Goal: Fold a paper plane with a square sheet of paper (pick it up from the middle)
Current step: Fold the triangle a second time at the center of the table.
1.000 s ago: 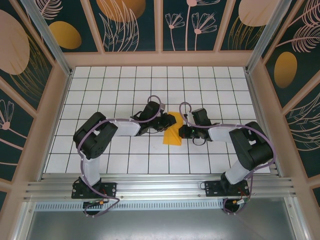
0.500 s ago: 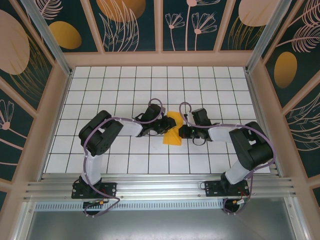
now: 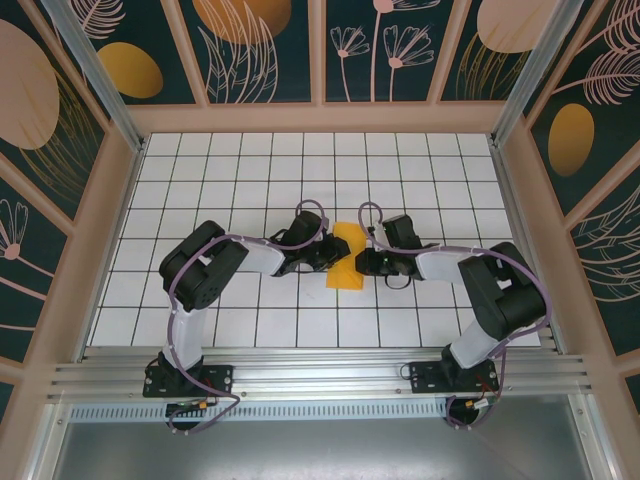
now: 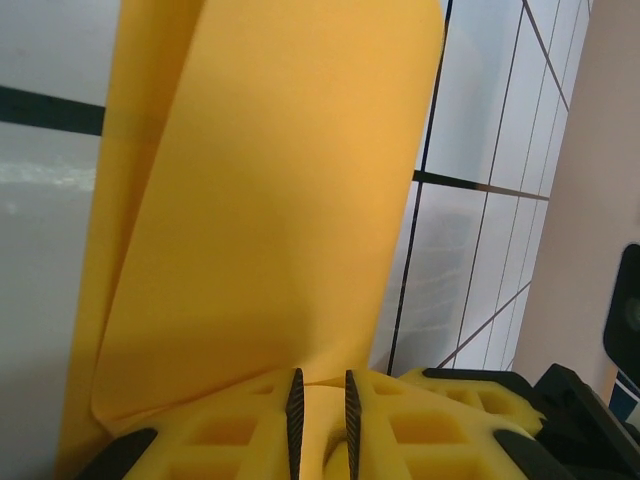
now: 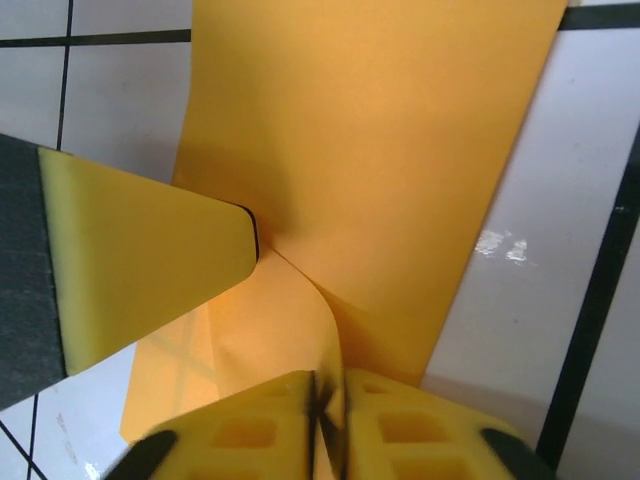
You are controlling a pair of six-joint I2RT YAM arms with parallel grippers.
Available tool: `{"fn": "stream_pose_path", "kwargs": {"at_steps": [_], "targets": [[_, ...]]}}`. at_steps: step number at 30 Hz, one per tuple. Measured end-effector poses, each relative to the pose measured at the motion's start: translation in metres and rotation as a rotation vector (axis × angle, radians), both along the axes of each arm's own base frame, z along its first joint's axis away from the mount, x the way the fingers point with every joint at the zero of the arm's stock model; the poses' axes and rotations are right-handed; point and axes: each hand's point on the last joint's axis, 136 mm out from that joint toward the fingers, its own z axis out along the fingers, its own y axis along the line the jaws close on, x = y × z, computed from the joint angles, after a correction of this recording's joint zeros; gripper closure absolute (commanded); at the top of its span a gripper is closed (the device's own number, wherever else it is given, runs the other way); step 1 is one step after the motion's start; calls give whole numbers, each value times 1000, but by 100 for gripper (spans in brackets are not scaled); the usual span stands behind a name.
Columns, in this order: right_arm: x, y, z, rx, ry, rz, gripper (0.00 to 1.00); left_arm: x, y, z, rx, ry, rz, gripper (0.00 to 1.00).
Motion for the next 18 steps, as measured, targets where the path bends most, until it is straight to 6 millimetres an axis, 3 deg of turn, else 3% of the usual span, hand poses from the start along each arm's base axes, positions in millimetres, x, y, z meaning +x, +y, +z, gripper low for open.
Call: {"fn": "stream_pose_path", "kwargs": {"at_steps": [3, 8, 12, 14, 18], "targets": [[3, -5, 8, -18, -2, -30, 66, 0, 0, 0, -2, -4, -1, 77], [6, -8, 43, 12, -53, -79, 64, 0, 0, 0, 0, -12, -7, 77], [0, 2, 69, 125, -64, -74, 78, 0, 0, 0, 0, -13, -7, 77], [-8, 10, 70, 175, -24, -63, 86, 0, 0, 0, -1, -13, -8, 77], [-22, 23, 62, 210, 47, -30, 91, 0, 0, 0, -1, -13, -8, 77]]}}
